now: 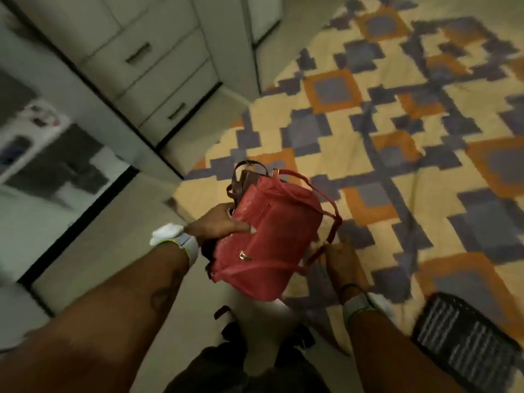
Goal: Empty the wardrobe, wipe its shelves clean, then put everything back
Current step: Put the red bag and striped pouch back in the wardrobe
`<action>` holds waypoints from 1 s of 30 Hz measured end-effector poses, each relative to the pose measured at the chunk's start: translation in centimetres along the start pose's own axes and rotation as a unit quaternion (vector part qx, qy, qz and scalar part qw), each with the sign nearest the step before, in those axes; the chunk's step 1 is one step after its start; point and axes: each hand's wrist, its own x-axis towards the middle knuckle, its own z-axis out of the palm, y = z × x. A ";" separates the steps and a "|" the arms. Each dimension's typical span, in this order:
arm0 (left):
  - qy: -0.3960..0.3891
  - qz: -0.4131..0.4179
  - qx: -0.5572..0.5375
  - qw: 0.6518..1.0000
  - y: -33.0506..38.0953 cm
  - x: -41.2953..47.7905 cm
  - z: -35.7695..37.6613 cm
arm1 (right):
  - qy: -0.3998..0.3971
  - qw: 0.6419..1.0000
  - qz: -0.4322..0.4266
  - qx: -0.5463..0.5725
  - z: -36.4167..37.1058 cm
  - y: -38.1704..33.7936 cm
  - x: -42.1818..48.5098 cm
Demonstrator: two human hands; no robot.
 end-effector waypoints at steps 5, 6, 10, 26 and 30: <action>0.075 -0.026 -0.074 0.994 -7.5 -6.9 -9.8 | -0.148 0.982 -0.100 0.058 9.7 -9.0 -0.9; 0.096 -0.035 -0.098 0.990 -9.6 -8.4 -11.7 | -0.171 0.977 -0.108 0.069 12.0 -11.7 -3.0; 0.171 -0.056 -0.207 0.962 -17.8 -14.6 -19.9 | -0.234 0.954 -0.152 0.111 22.1 -17.6 -8.6; 0.372 -0.100 -0.456 0.803 -39.6 -31.2 -41.4 | -0.586 0.732 -0.332 -0.107 52.4 -30.0 -27.5; 0.386 -0.130 -0.478 0.778 -43.8 -32.8 -45.5 | -0.599 0.719 -0.332 -0.123 58.5 -33.2 -28.8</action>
